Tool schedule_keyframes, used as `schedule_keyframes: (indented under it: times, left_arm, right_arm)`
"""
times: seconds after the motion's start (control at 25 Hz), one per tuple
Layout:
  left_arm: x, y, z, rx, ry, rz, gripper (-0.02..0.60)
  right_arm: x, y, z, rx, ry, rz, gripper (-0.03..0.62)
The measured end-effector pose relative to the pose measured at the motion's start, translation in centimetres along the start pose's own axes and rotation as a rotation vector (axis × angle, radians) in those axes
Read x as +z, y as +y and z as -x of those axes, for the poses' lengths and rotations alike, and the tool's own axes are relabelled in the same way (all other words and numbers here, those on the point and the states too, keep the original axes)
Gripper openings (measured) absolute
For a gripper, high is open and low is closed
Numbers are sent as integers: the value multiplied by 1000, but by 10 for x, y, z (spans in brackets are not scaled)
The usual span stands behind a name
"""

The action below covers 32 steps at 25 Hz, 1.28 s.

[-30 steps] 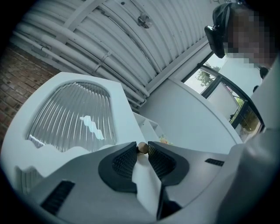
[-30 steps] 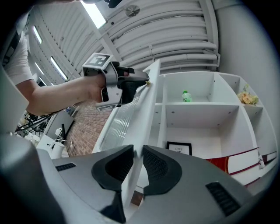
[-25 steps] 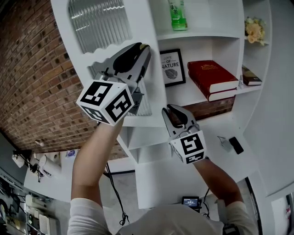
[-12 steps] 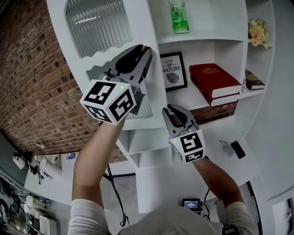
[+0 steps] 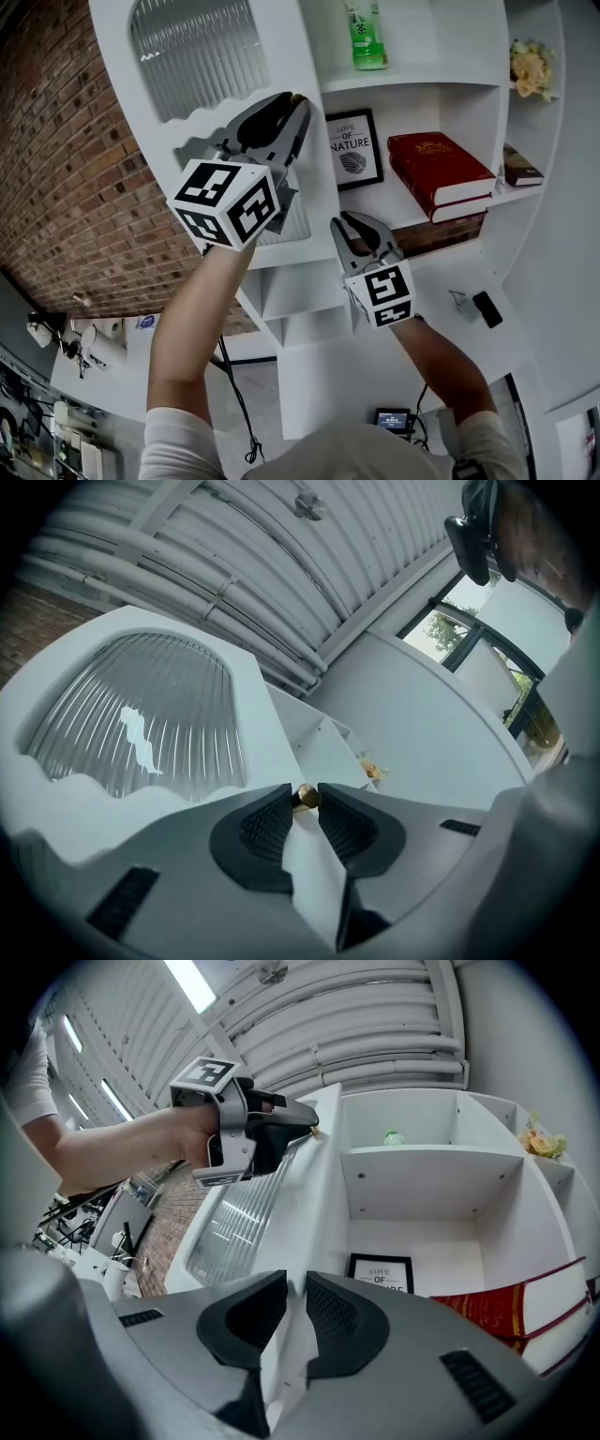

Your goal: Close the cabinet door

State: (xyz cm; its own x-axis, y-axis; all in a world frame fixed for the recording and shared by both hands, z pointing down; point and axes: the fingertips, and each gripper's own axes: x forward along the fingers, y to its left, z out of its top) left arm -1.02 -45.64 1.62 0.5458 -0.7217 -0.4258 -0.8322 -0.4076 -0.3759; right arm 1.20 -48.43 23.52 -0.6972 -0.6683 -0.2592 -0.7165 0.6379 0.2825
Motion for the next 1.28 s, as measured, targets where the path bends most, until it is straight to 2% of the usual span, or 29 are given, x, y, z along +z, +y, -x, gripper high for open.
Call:
schedule_keyframes:
  times: [0.72,1.28]
  left_arm:
    - [-13,13,-15,35,52,0,84]
    - [-15,16,-17,44,48,8,84]
  right_arm:
    - [-8,-11,-21,7,29,-2,69]
    - [-10,-12,-27,13,30,25,69]
